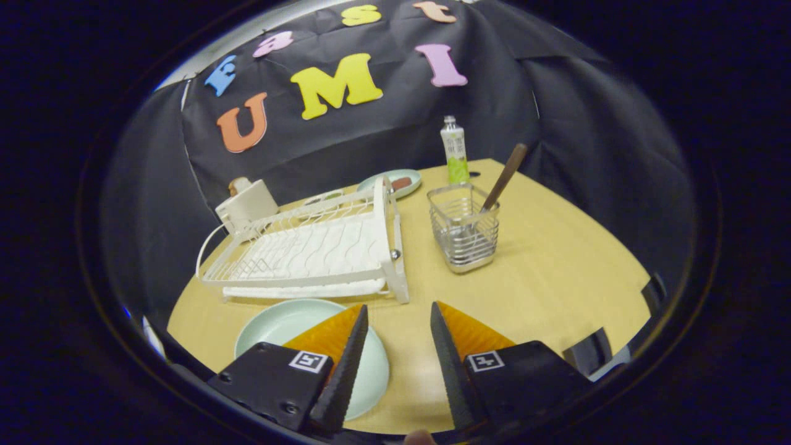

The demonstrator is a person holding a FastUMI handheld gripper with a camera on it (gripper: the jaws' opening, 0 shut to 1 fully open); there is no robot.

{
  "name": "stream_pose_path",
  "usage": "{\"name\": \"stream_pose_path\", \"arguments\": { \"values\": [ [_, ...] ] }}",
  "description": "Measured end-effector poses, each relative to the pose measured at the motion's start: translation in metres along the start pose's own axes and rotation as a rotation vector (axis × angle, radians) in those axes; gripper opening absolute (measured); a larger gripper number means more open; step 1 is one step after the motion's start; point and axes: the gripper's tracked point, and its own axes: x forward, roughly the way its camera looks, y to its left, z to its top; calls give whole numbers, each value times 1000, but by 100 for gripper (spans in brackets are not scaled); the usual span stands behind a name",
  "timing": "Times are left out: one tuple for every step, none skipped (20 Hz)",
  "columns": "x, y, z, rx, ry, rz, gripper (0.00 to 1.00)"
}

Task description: Take the plate from the dish rack, then take the spoon from the basket and place it into the plate.

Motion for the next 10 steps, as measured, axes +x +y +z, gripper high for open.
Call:
{"name": "stream_pose_path", "arguments": {
  "values": [
    [-8,-5,6,-26,-60,-17,74],
    [-16,-12,15,-43,-122,-32,79],
    [-22,-21,24,-62,-190,-53,84],
    [-26,-33,30,-74,-241,-83,93],
    [-29,-41,33,-72,-280,-97,95],
    [-29,-49,34,-62,-293,-102,97],
    [-29,-54,34,-42,-299,-95,100],
    [-27,-61,36,-16,-300,-88,100],
    [-25,-69,40,4,-312,-87,100],
    [-22,-78,44,18,-320,-91,100]
  ]
}}
